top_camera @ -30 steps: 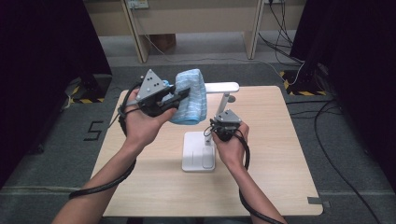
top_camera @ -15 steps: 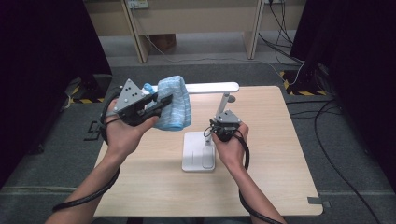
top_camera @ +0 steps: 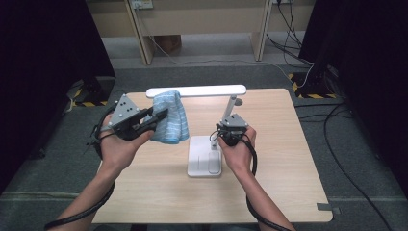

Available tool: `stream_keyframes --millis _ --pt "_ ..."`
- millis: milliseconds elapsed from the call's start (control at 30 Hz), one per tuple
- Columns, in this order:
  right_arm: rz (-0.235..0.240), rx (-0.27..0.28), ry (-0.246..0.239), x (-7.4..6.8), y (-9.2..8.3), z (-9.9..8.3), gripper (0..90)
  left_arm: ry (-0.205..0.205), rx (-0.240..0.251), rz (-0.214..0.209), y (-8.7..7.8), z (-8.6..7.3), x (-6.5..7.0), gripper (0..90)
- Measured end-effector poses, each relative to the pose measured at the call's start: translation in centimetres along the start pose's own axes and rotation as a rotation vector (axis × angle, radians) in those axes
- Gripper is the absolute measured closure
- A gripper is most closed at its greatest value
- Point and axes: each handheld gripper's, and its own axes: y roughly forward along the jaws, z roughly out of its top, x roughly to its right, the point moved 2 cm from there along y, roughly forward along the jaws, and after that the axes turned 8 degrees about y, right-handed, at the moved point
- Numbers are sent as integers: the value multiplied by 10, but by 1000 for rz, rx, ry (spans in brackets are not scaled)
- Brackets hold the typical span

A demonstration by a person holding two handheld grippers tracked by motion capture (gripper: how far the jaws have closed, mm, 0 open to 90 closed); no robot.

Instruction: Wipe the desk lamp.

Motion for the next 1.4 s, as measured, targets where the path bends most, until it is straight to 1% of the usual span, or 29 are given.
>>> stream_keyframes --millis 100,167,200,233,267,300,333,367,400,433,533,567,667,733,967,1033,1133,1267,1300,1333,1400 --pt "1 0 1 0 0 0 609 -6 -14 3 0 -6 -2 722" --pt "0 1 0 0 0 0 609 -21 -30 4 1 -13 -3 723" --pt "-1 0 -1 0 -1 0 610 -21 -38 8 1 -16 -5 723" --pt "-1 0 -1 0 -1 0 610 -32 -46 11 2 -19 -7 723" --pt "-2 -1 -2 0 -1 0 610 -43 -64 18 5 -25 -11 723" --pt "-2 -1 -2 0 -1 0 610 -43 -64 18 5 -25 -11 723" --pt "-1 -1 -2 0 -1 0 610 -48 -73 26 9 -30 -16 723" --pt "-1 -1 -2 0 -1 0 610 -48 -73 26 9 -30 -16 723" --pt "-1 0 -3 0 0 0 611 -68 -85 28 10 -32 -17 723" --pt "1 -1 -2 0 0 0 611 -79 -87 30 11 -33 -20 723" --pt "-1 -1 -4 0 0 0 613 -89 -96 38 14 -35 -24 723" --pt "-2 -2 -4 0 0 0 613 -82 -99 42 15 -34 -26 723" --pt "-5 -5 -11 0 0 0 611 -79 -112 53 16 -32 -28 722" --pt "-10 -8 -20 -1 0 0 608 -82 -118 57 17 -31 -28 723" --pt "-18 -8 -22 -3 -1 0 601 -84 -139 62 19 -28 -31 722" --pt "-21 -9 -33 -3 0 0 597 -78 -140 64 20 -27 -32 722" --pt "-21 -12 -34 -3 -1 0 596 -65 -146 71 22 -27 -32 722" --pt "-25 -13 -36 -4 -1 0 593 -67 -151 76 24 -27 -32 722" --pt "-25 -13 -36 -4 -1 0 593 -63 -154 77 24 -26 -32 722" --pt "-29 -17 -38 -4 -1 0 590 -45 -148 84 25 -25 -33 722" --pt "-29 -19 -40 -4 -1 0 588 -40 -149 85 26 -25 -33 722"
